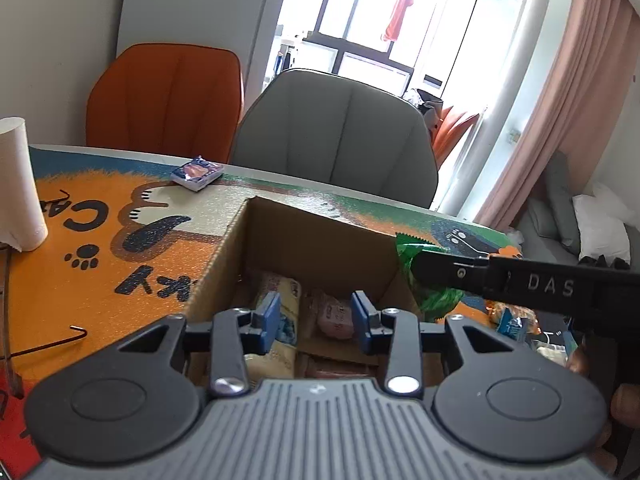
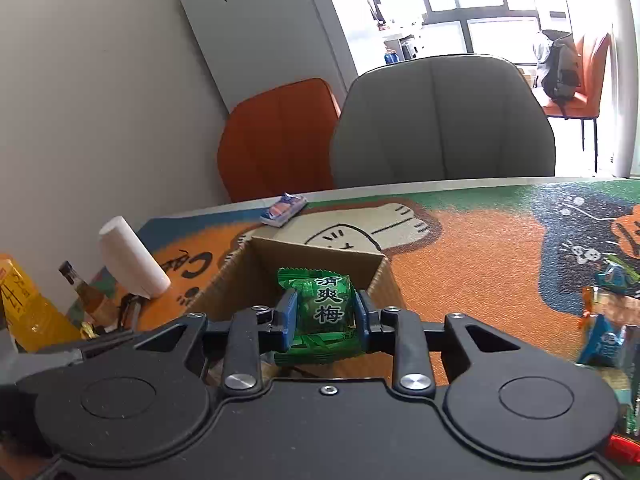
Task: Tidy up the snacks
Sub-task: 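Open left gripper to drop pink pastry while right drops green pack into box, then move both tools back over the remaining snack pile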
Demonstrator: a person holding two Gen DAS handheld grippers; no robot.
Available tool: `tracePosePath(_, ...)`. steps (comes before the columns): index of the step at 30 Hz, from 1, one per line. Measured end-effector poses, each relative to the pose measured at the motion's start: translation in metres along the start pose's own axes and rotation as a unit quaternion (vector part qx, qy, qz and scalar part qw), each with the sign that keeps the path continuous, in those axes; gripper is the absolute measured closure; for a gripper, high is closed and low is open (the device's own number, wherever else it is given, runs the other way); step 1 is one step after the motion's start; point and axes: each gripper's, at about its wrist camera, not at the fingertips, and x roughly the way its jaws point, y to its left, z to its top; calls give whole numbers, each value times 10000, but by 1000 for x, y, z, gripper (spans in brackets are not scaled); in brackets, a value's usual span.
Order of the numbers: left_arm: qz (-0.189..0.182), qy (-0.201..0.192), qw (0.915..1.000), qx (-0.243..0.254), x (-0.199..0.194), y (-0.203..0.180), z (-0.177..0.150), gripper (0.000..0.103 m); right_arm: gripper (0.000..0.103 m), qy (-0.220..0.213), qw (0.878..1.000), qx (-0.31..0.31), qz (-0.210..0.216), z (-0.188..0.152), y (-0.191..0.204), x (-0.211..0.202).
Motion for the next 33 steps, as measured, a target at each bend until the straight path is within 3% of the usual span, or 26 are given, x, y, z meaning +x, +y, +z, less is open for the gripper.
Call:
tracePosePath(3, 56, -32, 10000, -4, -4, 1, 0, 58, 61, -18, 10000, 25, -70, 1, 1, 1)
tracePosePath(16, 219, -83, 9997, 27, -21, -13, -5, 17, 61, 0, 9997, 164, -181, -10, -16, -32)
tracePosePath(23, 224, -31, 9997, 105, -28, -29, -12, 12, 59, 11, 9990, 281, -346, -20, -33, -55)
tracePosePath(25, 234, -19, 9997, 116, -30, -34, -14, 10, 47, -17, 9988, 293, -393, -23, -38, -63)
tracePosePath(30, 257, 79, 9995, 135, -33, -48, -20, 8, 38, -57, 9984, 302, -479, -28, -48, -80)
tracePosePath(33, 219, 170, 9996, 82, -33, -54, -23, 7, 27, -88, 9977, 337, -585, -31, -56, -90)
